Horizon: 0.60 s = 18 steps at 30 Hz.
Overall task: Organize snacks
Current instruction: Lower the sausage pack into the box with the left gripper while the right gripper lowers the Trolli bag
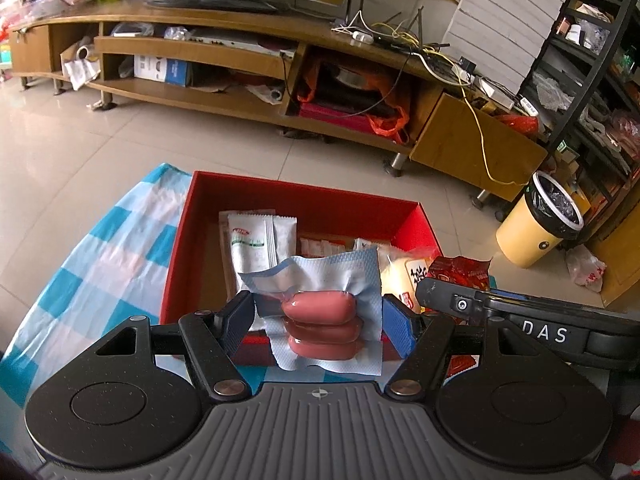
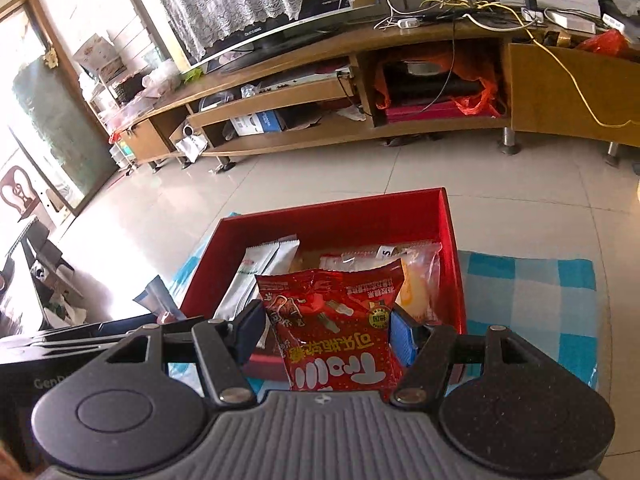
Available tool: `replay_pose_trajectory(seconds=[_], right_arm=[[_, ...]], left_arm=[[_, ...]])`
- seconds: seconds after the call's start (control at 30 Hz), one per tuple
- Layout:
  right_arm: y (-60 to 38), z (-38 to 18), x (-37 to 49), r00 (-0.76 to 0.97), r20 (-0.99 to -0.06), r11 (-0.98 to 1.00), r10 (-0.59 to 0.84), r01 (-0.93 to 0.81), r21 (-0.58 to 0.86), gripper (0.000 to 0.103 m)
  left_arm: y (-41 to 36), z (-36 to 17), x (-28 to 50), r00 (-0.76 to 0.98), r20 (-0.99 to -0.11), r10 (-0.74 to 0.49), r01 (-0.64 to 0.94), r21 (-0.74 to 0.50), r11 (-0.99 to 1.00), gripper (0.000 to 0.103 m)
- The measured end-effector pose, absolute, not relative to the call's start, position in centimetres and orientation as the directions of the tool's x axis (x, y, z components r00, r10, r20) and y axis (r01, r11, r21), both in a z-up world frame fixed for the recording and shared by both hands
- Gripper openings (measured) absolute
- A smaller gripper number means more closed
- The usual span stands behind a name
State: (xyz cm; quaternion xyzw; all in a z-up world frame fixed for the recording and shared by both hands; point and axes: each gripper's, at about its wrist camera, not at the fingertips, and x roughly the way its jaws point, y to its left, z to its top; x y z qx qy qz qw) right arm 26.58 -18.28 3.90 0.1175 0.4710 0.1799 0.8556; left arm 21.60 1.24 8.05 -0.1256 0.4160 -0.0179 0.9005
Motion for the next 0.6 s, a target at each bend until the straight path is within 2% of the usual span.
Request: replay_pose_trajectory(seconds=[0.6], right_arm=[[-18.4, 2.4, 29.5, 0.483, -0.78, 0.916, 0.398, -0.157, 0.37, 0.065]], left_arm=[[1.0, 7.3, 24.4, 0.646, -0.755, -0.114, -0.088, -0.221, 0.971, 0.075]])
